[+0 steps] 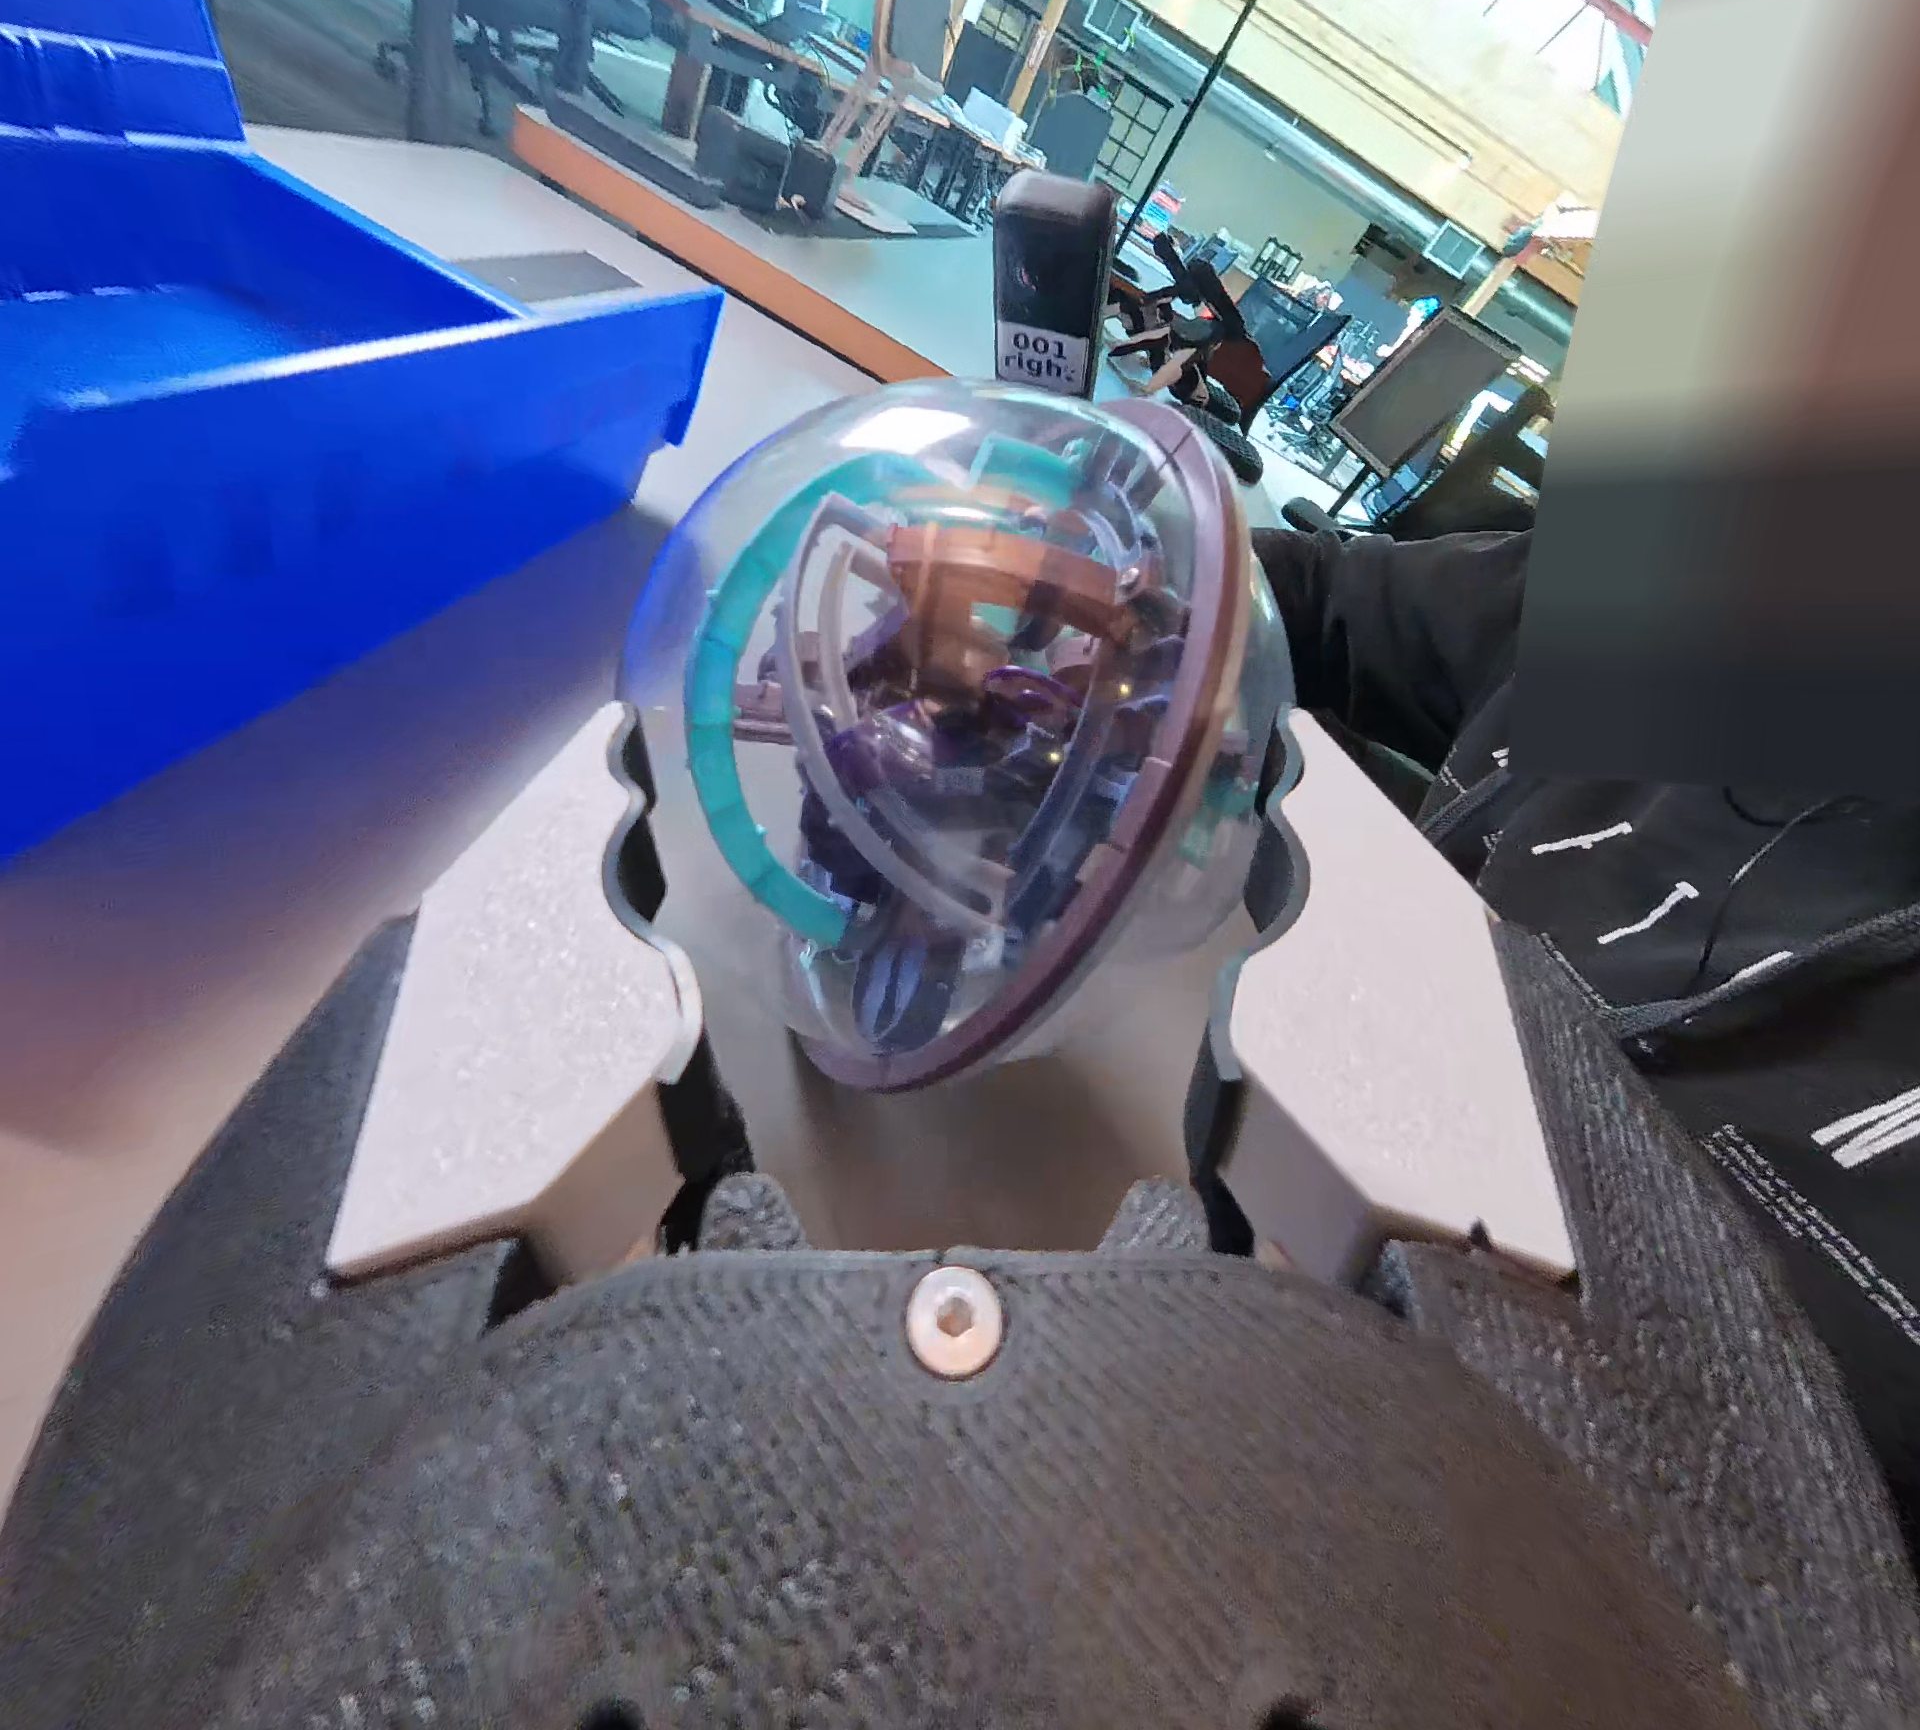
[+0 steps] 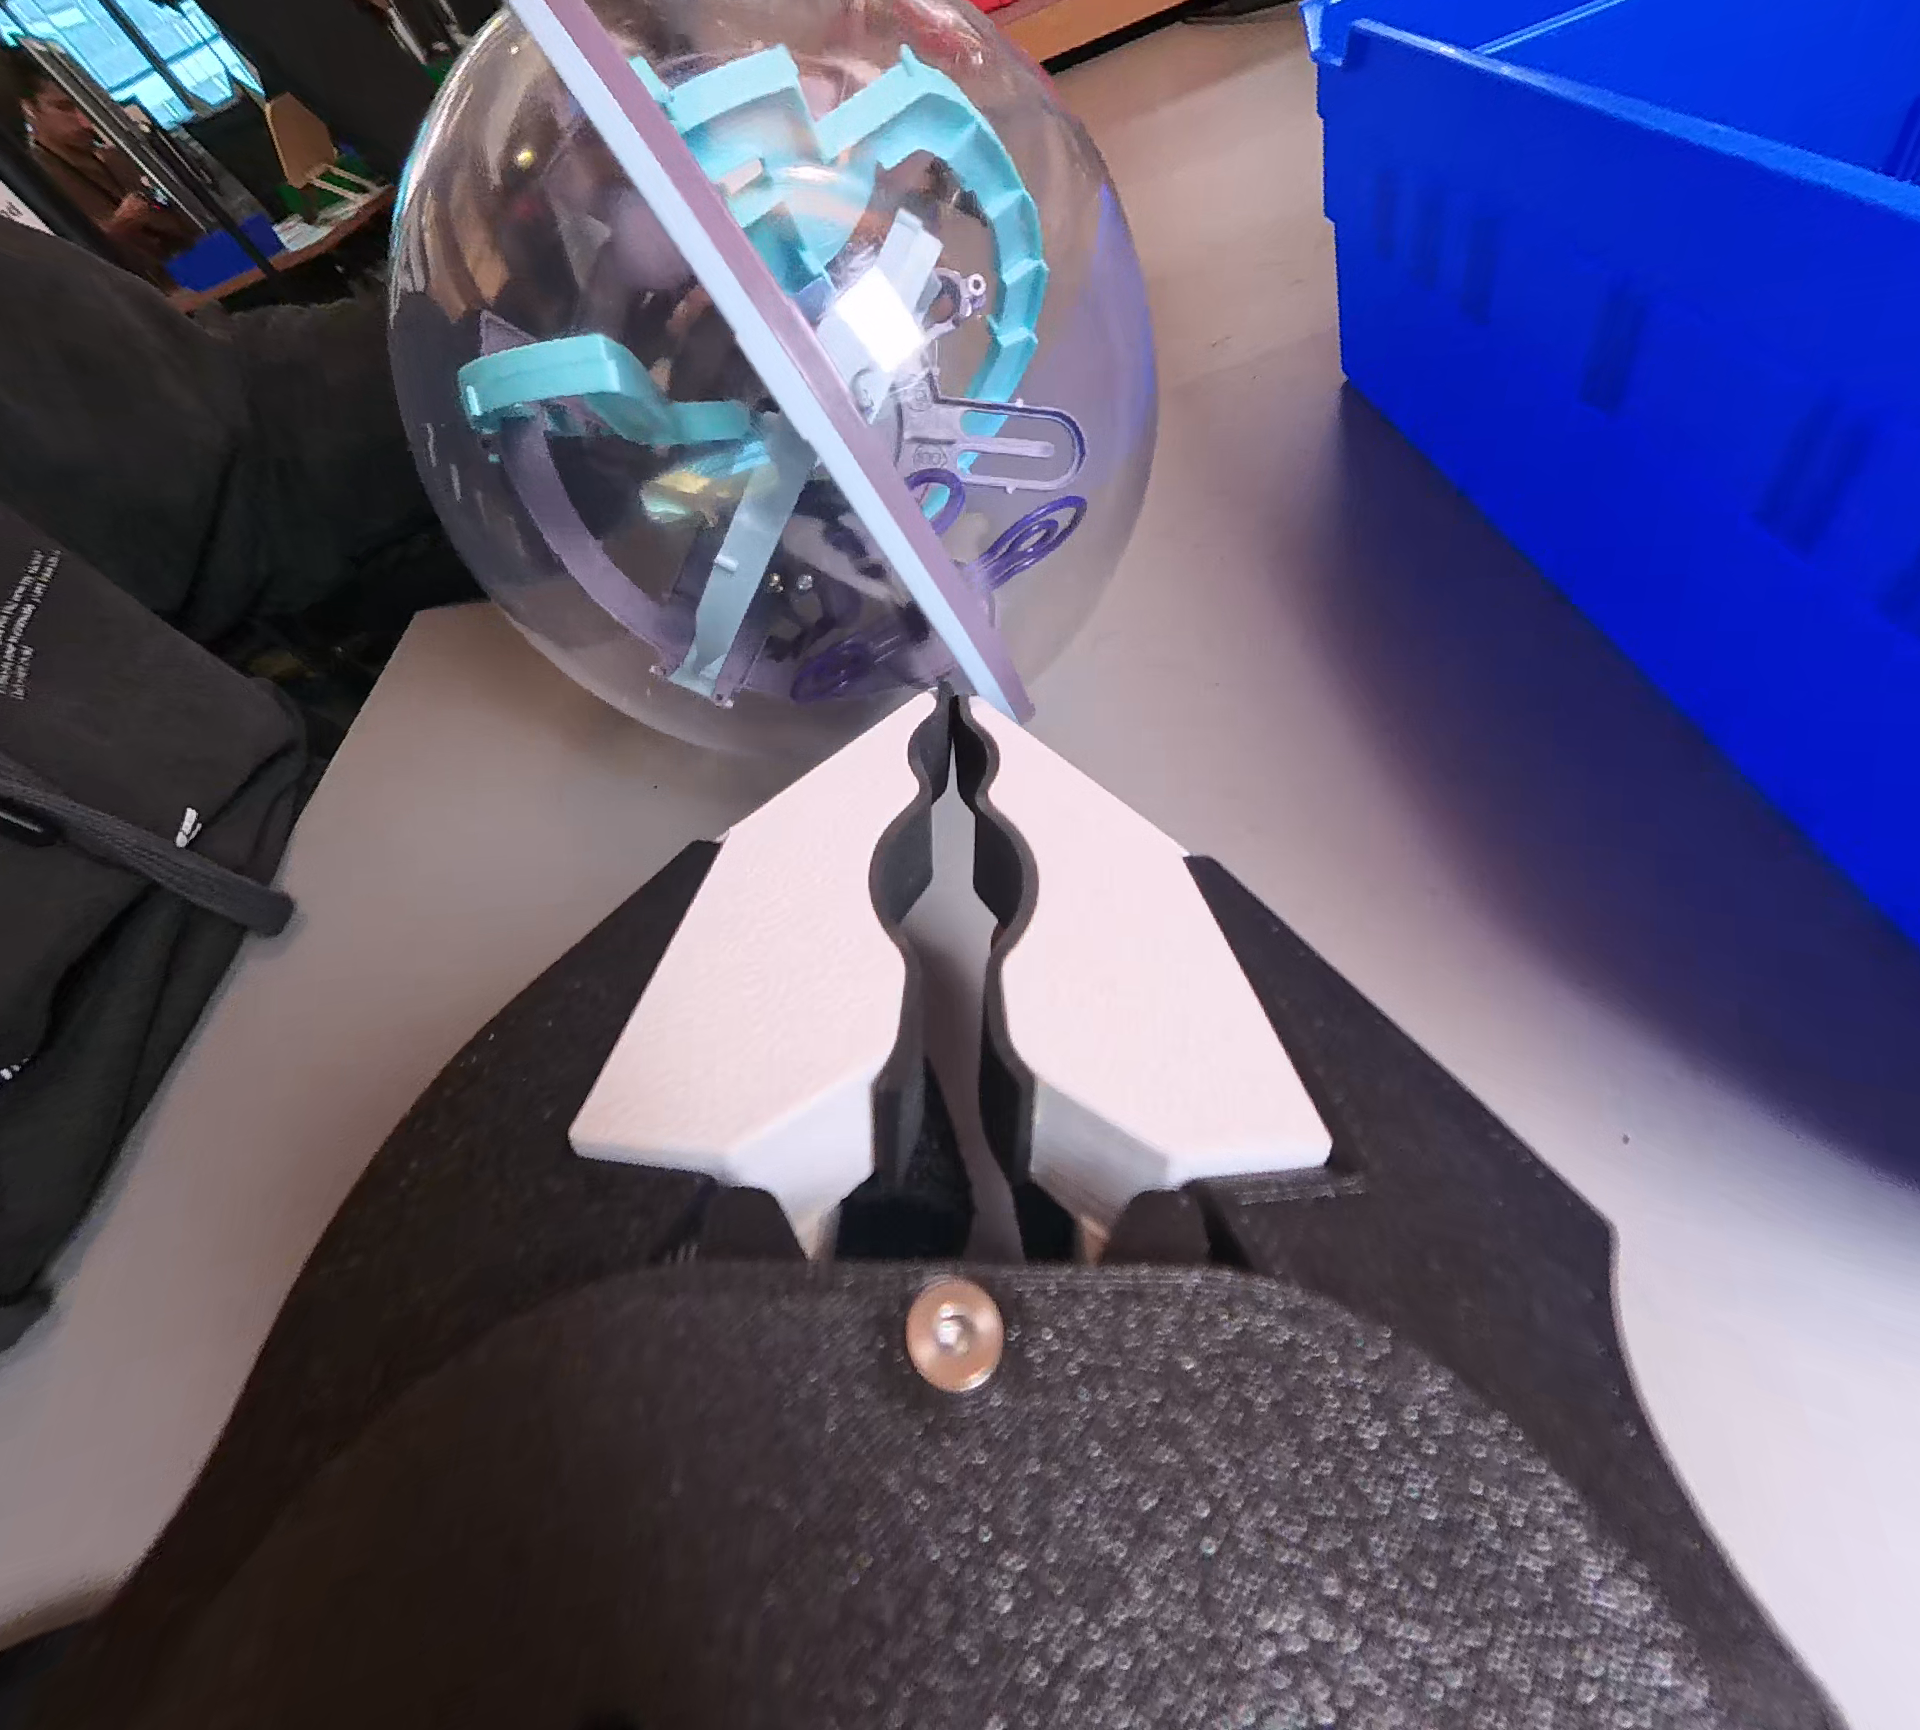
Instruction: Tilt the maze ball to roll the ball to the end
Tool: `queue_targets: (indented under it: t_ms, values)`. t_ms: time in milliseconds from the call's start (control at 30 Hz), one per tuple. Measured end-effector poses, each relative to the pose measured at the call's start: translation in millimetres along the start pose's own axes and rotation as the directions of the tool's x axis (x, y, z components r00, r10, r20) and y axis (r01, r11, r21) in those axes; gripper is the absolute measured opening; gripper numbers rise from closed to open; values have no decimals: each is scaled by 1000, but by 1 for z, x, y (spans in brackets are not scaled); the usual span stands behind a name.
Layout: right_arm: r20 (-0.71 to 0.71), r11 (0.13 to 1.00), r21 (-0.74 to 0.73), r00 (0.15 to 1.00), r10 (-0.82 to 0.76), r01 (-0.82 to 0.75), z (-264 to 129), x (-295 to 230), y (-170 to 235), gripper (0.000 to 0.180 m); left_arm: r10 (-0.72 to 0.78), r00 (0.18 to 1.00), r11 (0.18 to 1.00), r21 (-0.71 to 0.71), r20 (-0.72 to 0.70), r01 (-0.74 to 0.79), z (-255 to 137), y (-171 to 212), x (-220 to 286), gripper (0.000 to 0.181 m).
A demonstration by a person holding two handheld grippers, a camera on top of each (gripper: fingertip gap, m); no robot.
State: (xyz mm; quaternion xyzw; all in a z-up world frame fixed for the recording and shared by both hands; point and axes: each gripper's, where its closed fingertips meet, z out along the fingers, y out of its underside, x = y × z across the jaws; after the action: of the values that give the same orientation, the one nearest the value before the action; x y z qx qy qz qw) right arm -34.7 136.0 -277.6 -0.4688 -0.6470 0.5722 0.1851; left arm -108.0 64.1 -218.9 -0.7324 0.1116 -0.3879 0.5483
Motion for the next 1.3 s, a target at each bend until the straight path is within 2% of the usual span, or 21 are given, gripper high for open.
queue_targets:
  t_ms: [100, 233, 367, 467, 633, 733, 800, 833, 867, 1067, 1300]
  values:
    - [0, 1000, 2, 1000, -6, 6, -1, -1, 0, 0, 23, 1000, 999, 24, 14, -23, -4, -6, -1, 107]
    - [-4, 999, 0, 999, -40, 40, -1, -4, 0, 0, -32, 999, 996, 81, 2, 31, -12, -12, -8, 92]
    - [-12, 998, -13, 998, -59, 59, 0, -6, 2, 0, -84, 996, 985, 150, -14, 85, -22, -21, -16, 59]
    - [-25, 998, -7, 998, -58, 58, -2, -3, 2, 0, -69, 998, 983, 168, -10, 69, -25, -24, -18, 43]
    - [-54, 997, -24, 996, -68, 67, -6, 6, 3, 29, -20, 999, 985, 172, 26, 15, -25, -26, -18, 32]
    - [-76, 998, -28, 995, -63, 61, -3, 13, 2, 34, 6, 999, 985, 174, 34, -12, -25, -26, -18, 9]
    - [-66, 997, -36, 995, -74, 71, 0, 13, 2, 31, 2, 999, 984, 180, 40, -9, -25, -26, -21, 8]
    - [-75, 997, -40, 994, -76, 73, 0, 14, 2, 23, -7, 999, 983, 184, 52, -3, -26, -26, -24, 7]
    - [-84, 996, -42, 993, -79, 76, 0, 15, 2, 8, -16, 998, 983, 185, 63, 4, -27, -26, -27, 7]
    - [-80, 982, -64, 980, -184, 180, 1, 5, 5, 6, -51, 996, 981, 193, 79, 35, -29, -22, -35, 7]
    - [-99, 970, 12, 966, -241, 243, 1, -9, -7, 5, -84, 992, 974, 217, 90, 63, -38, -17, -47, 8]
